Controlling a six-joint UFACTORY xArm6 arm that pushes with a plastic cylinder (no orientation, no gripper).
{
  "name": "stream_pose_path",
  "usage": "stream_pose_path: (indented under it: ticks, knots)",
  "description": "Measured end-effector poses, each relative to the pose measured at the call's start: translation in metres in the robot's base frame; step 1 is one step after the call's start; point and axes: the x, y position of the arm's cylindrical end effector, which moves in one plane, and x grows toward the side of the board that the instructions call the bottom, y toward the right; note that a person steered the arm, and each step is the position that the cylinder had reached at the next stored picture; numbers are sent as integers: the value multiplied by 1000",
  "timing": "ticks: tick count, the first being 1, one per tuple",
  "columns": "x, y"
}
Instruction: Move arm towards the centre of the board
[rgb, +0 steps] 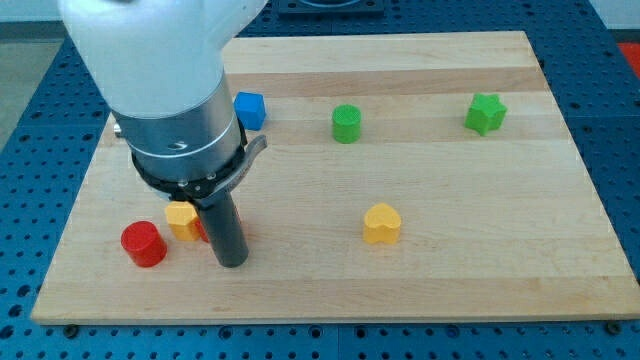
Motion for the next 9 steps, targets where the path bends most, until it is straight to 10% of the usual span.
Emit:
stream_pose_path:
  ticks: [9]
  knots:
    - [-35,40]
